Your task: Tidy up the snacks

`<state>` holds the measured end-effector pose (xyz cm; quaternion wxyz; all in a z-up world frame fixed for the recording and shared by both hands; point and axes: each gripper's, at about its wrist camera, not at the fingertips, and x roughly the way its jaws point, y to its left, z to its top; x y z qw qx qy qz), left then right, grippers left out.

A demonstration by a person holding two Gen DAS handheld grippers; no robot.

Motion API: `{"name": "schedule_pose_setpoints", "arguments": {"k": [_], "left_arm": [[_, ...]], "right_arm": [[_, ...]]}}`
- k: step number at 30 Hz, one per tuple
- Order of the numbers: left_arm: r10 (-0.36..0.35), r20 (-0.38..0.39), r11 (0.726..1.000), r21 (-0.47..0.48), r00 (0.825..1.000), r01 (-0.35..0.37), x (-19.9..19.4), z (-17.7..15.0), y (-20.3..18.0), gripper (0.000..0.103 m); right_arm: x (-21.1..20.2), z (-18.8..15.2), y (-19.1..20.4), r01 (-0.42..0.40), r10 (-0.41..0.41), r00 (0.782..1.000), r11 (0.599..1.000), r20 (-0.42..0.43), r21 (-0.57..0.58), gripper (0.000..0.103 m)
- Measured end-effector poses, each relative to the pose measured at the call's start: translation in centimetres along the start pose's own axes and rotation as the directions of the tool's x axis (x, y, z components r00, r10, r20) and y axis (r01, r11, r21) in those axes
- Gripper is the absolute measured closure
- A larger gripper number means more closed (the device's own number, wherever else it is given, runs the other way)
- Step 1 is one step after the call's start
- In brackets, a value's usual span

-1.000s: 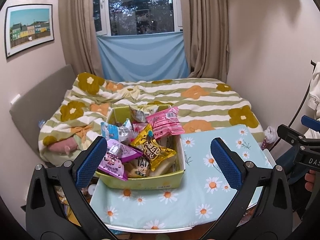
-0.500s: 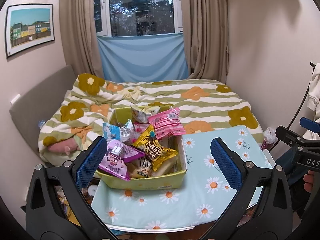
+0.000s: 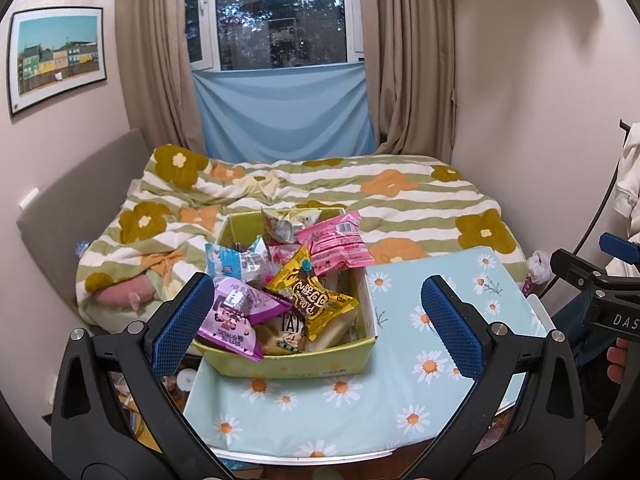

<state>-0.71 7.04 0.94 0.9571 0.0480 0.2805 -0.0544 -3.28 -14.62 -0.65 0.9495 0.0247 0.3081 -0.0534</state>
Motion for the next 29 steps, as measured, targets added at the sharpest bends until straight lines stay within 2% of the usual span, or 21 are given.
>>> {"name": "schedule_pose_setpoints", "arguments": {"k": [21, 29], "left_arm": [[-0.004, -0.018, 1.000, -0.014, 1.000, 0.004, 0.6, -0.2, 1.3, 0.000], [-0.003, 0.001, 1.000, -0.012, 1.000, 0.003, 0.6, -0.3, 2.1, 0.000]], "right_arm": [[-0.1, 0.1, 0.1, 0.000, 0.000, 1.000, 1.000, 0.001, 0.000, 0.000], [-0.2, 0.0, 0.4, 0.001, -0.001, 1.000, 1.000, 0.000, 0.001, 0.000]]}}
